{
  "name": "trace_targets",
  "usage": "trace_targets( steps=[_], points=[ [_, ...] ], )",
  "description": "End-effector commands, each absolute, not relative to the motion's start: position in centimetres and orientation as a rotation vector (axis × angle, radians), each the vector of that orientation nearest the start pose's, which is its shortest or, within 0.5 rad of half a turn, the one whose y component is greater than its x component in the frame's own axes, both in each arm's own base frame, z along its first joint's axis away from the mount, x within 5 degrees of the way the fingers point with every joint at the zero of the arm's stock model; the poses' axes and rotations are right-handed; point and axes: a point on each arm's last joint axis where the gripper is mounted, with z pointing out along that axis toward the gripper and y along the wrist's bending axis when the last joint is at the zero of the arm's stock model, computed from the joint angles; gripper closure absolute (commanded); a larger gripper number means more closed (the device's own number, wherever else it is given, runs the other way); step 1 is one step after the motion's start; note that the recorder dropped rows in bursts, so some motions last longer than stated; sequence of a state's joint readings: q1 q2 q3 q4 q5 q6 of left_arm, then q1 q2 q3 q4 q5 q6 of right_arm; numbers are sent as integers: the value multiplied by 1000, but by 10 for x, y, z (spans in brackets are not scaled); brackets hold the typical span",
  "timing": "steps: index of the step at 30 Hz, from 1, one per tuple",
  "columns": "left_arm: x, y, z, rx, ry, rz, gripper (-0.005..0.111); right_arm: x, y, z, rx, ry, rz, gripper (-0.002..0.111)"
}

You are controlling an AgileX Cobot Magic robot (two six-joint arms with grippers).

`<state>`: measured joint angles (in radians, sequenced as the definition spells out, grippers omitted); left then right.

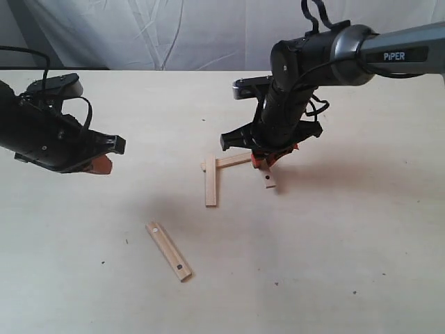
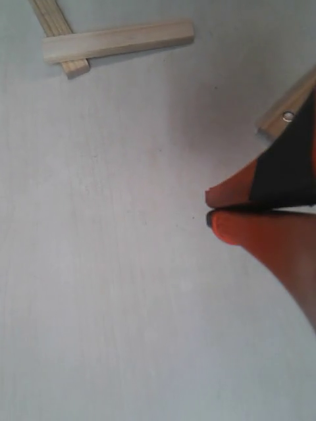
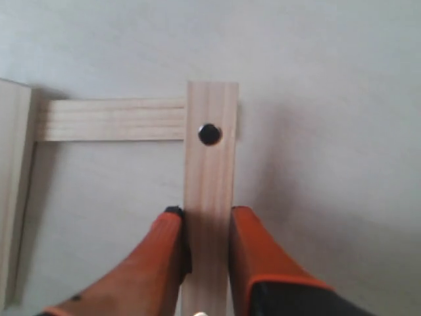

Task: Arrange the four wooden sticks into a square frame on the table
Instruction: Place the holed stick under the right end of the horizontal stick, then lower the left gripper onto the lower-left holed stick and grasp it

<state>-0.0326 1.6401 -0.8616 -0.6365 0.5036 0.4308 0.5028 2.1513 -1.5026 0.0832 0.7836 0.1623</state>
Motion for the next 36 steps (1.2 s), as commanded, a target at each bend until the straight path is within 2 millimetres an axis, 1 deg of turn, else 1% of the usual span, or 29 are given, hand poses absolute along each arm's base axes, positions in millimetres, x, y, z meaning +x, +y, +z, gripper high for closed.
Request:
trace_targets(
  steps=[1,4,7,9,10,11,12,13,16,17,18,19,20,21,22,25,26,27,29,30,32,35,36],
  points=[
    [307,-36,182,-78,2659,-453,107,377,216,127,-429,2935,237,108],
    [309,-36,182,-60,2648,-444,107,377,217,121,-428,2945,237,108],
    [309,-35,182,-65,2641,-440,107,378,218,121,-424,2932,243,107],
    [310,-35,182,-63,2637,-435,107,378,218,121,-419,2938,249,92],
    [310,-35,182,-34,2634,-427,107,378,219,121,-411,2941,259,78],
    [311,-35,183,-30,2631,-426,107,377,219,122,-402,2941,270,72],
    [311,-36,183,-17,2635,-431,107,377,221,127,-377,2936,302,66],
    [312,-36,185,14,2633,-431,107,376,221,133,-363,2930,325,66],
    [315,-42,197,153,2651,-491,107,374,215,164,-338,2895,362,66],
    [316,-47,203,236,2645,-507,107,373,209,179,-330,2889,365,66],
    [317,-54,209,346,2625,-519,107,371,198,193,-313,2905,363,66],
    [317,-61,212,456,2599,-516,107,372,185,202,-287,2918,355,66],
    [314,-72,214,613,2562,-504,107,371,167,212,-239,2926,348,67],
    [311,-82,215,720,2536,-492,107,368,153,216,-190,2930,351,71],
    [305,-94,215,862,2505,-458,107,364,134,224,-131,2922,351,79],
    [295,-114,216,1137,2431,-362,107,345,102,229,-64,2917,332,103],
    [291,-121,216,1235,2394,-329,107,337,91,230,-38,2916,325,109],
    [286,-129,216,1338,2349,-309,107,329,82,232,-18,2907,320,108],
    [276,-147,214,1545,2227,-308,107,316,71,235,-48,2897,318,108],
    [270,-155,213,1658,2149,-299,107,306,67,238,-88,2889,322,108],
    [261,-168,212,1868,1970,-264,107,293,65,244,-130,2871,318,108],
    [251,-178,207,2203,1654,-210,107,280,62,258,-138,2802,318,108],
    [249,-179,205,2268,1589,-210,107,277,62,263,-141,2779,318,108]
  ],
)
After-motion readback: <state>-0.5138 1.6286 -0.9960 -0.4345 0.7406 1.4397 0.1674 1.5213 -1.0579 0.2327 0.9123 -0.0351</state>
